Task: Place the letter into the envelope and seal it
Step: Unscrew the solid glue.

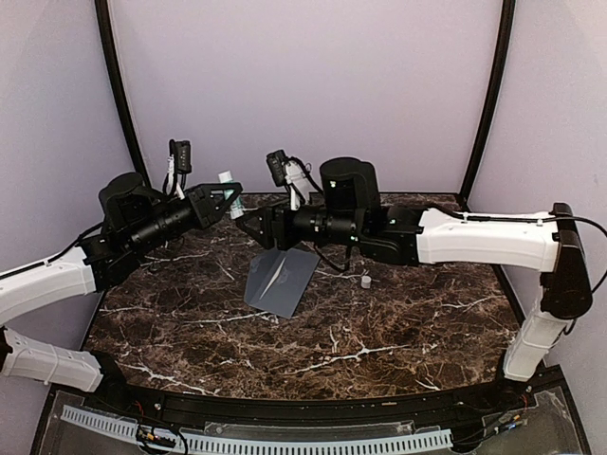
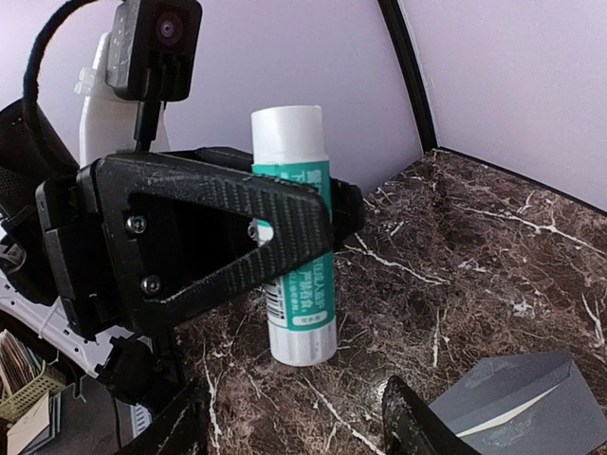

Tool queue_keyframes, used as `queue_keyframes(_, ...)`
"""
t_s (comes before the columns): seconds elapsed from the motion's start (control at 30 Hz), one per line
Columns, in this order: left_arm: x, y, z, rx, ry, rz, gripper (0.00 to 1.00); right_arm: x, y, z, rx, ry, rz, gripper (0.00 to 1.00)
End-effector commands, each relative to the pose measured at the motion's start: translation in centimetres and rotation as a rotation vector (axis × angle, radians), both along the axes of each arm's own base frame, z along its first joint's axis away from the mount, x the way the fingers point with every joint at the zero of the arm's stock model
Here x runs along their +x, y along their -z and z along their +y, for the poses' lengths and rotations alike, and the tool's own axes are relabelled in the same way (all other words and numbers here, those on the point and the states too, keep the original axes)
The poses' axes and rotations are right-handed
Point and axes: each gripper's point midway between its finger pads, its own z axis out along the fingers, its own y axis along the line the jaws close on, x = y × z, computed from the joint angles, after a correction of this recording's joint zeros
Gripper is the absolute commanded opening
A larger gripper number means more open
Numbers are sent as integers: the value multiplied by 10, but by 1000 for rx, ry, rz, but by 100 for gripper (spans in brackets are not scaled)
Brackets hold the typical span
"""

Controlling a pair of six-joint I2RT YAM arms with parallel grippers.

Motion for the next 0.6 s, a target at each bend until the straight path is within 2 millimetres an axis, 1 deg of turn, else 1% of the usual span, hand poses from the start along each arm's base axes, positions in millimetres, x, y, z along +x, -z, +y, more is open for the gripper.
queue_keyframes(0.0, 8, -12, 4, -13, -42, -8, 0, 5, 2, 13, -36, 34, -9, 58)
queue_keyframes(0.13, 8, -11, 3, -14, -36, -5, 0, 10, 5, 23, -51, 46, -4, 55)
queue_keyframes(0.37, 8, -10, 2, -14, -30, -6, 0, 17, 4, 32, -54, 60, -7, 50)
queue_keyframes(0.57, 7, -10, 1, -13, -25, -8, 0, 17, 5, 39, -57, 44, -2, 37)
